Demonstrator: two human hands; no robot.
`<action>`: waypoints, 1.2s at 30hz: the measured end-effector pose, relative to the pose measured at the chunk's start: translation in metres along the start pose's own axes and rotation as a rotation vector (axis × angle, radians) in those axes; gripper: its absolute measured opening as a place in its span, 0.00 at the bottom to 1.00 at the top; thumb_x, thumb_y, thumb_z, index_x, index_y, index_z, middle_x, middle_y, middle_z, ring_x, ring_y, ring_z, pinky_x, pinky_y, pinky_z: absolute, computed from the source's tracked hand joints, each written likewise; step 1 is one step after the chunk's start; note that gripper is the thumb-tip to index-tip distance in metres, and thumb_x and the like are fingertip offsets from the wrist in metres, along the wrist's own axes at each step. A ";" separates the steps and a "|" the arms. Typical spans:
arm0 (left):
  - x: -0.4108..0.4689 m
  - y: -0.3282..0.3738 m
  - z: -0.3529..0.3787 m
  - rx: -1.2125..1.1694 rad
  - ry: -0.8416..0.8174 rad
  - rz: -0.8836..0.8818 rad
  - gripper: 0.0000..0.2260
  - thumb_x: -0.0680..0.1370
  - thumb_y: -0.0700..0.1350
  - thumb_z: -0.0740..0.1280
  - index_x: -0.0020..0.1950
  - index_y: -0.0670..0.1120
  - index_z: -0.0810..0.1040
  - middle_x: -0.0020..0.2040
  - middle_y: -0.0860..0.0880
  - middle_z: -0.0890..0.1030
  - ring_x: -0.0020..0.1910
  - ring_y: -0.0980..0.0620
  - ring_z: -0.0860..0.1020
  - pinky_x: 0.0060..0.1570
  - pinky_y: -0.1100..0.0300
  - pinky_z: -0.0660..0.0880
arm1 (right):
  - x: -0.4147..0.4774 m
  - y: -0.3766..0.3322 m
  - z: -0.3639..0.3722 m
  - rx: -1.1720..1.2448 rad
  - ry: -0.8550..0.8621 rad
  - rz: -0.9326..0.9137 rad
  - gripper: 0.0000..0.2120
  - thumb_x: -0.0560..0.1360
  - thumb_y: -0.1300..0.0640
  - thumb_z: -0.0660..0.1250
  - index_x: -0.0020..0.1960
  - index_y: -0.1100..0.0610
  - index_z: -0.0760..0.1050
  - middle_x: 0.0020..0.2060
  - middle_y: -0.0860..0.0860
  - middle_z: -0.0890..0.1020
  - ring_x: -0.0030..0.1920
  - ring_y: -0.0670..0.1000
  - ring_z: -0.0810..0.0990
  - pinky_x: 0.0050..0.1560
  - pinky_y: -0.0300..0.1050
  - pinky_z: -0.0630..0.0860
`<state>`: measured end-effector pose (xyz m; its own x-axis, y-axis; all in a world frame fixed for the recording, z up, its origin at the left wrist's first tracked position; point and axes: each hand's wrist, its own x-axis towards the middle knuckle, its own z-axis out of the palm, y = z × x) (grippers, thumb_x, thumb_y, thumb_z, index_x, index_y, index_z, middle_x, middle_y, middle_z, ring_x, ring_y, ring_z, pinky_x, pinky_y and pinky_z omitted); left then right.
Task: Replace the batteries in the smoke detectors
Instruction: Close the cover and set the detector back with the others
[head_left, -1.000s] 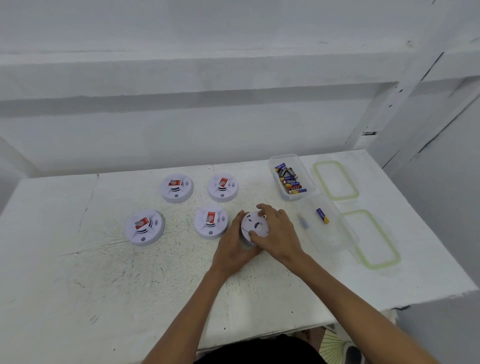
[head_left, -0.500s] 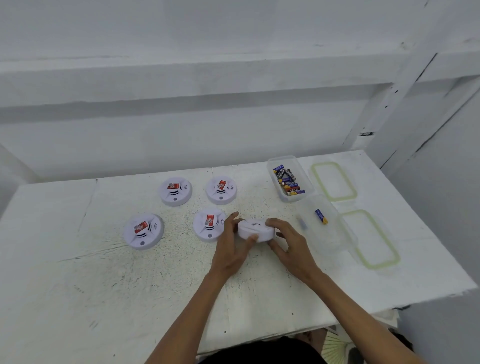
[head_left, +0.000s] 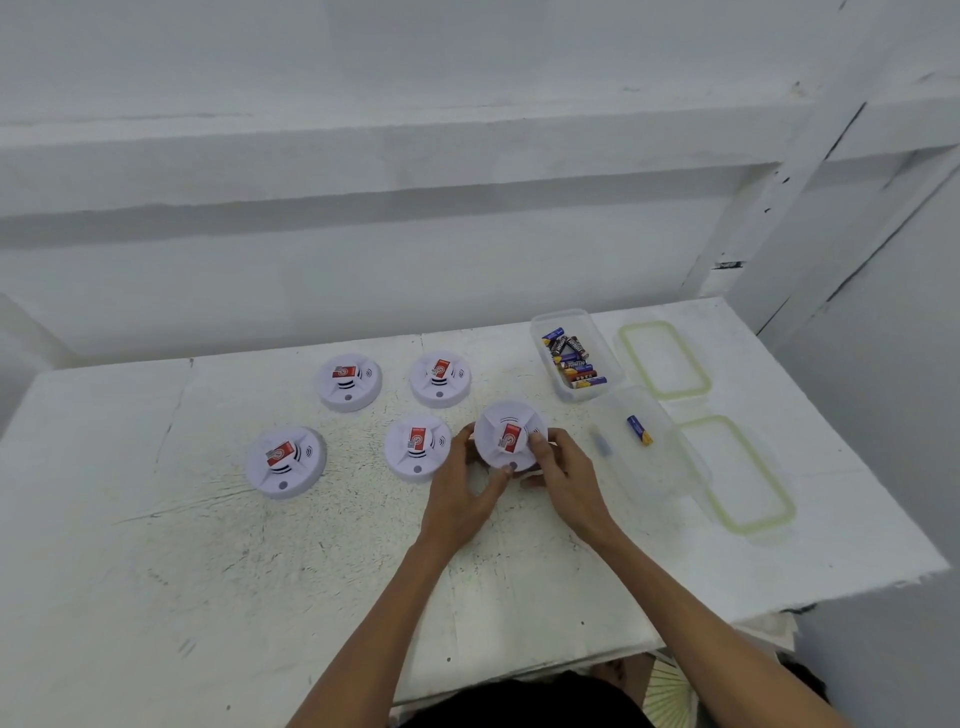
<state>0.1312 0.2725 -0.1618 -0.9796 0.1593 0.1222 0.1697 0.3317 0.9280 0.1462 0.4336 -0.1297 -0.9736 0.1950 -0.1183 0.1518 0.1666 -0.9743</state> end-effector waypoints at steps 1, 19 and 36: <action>0.001 -0.002 0.000 0.002 -0.001 -0.018 0.30 0.78 0.53 0.73 0.77 0.51 0.66 0.72 0.56 0.74 0.71 0.57 0.72 0.70 0.53 0.73 | 0.000 0.001 0.001 0.022 -0.001 0.018 0.12 0.82 0.47 0.60 0.57 0.54 0.76 0.46 0.47 0.85 0.44 0.47 0.86 0.40 0.40 0.82; 0.009 0.007 0.007 -0.106 -0.014 -0.071 0.34 0.75 0.49 0.71 0.79 0.47 0.64 0.75 0.52 0.72 0.74 0.57 0.69 0.72 0.55 0.70 | 0.002 0.009 -0.007 0.152 -0.081 0.126 0.16 0.80 0.46 0.63 0.55 0.58 0.79 0.43 0.53 0.86 0.37 0.49 0.81 0.39 0.40 0.78; 0.011 -0.003 0.013 -0.055 -0.005 -0.069 0.35 0.76 0.55 0.70 0.80 0.47 0.63 0.76 0.51 0.70 0.76 0.53 0.68 0.72 0.43 0.70 | 0.008 0.011 -0.005 0.099 -0.058 0.139 0.14 0.82 0.49 0.62 0.49 0.59 0.78 0.35 0.51 0.84 0.31 0.45 0.80 0.36 0.38 0.77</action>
<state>0.1215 0.2849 -0.1683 -0.9882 0.1423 0.0559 0.0956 0.2902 0.9522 0.1412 0.4414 -0.1401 -0.9529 0.1533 -0.2615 0.2712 0.0457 -0.9614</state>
